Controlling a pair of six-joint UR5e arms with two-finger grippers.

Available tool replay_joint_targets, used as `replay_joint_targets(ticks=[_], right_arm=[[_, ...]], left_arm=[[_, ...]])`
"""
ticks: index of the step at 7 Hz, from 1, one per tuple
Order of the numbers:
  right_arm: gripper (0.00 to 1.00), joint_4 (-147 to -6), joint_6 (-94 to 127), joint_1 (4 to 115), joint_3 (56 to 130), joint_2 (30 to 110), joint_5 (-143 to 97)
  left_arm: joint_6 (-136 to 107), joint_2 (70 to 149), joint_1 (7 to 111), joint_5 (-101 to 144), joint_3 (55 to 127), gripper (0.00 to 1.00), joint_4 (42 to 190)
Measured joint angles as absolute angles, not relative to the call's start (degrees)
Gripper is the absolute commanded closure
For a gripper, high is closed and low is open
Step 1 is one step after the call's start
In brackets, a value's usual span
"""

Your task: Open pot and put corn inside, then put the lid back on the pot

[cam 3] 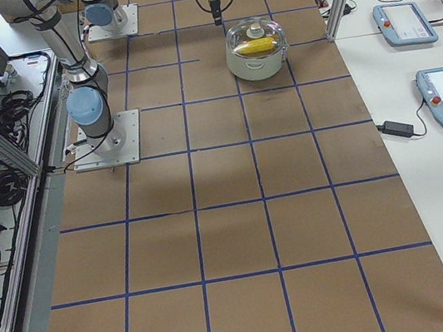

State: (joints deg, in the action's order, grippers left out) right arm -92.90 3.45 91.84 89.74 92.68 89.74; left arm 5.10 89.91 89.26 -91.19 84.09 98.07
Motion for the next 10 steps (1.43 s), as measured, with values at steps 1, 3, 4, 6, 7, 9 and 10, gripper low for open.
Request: replay_joint_targets(ticks=[1, 3, 4, 6, 7, 9, 10], right_arm=[[0.00, -94.2, 3.4, 91.8, 90.8, 92.7, 89.9], [0.00, -95.6, 3.4, 91.8, 91.9, 92.6, 89.9], [0.00, -95.8, 3.4, 91.8, 92.0, 92.6, 89.9], [0.00, -95.9, 3.4, 91.8, 92.0, 92.6, 89.9], [0.00, -95.9, 3.4, 91.8, 92.0, 92.5, 89.9], [0.00, -95.9, 3.4, 91.8, 92.0, 92.5, 89.9], [0.00, -95.9, 3.4, 91.8, 92.0, 92.5, 89.9]], left_arm=[[5.2, 90.1, 89.3, -91.2, 84.1, 0.00, 97.7], [5.8, 90.4, 89.2, -91.2, 84.1, 0.00, 95.9], [5.9, 90.5, 89.2, -91.2, 84.1, 0.00, 95.3], [5.9, 90.5, 89.2, -91.2, 84.2, 0.00, 95.0], [5.9, 90.5, 89.3, -91.2, 84.3, 0.00, 95.0], [5.7, 90.4, 89.3, -91.1, 84.3, 0.00, 95.0], [5.7, 90.4, 89.3, -91.1, 84.3, 0.00, 95.0]])
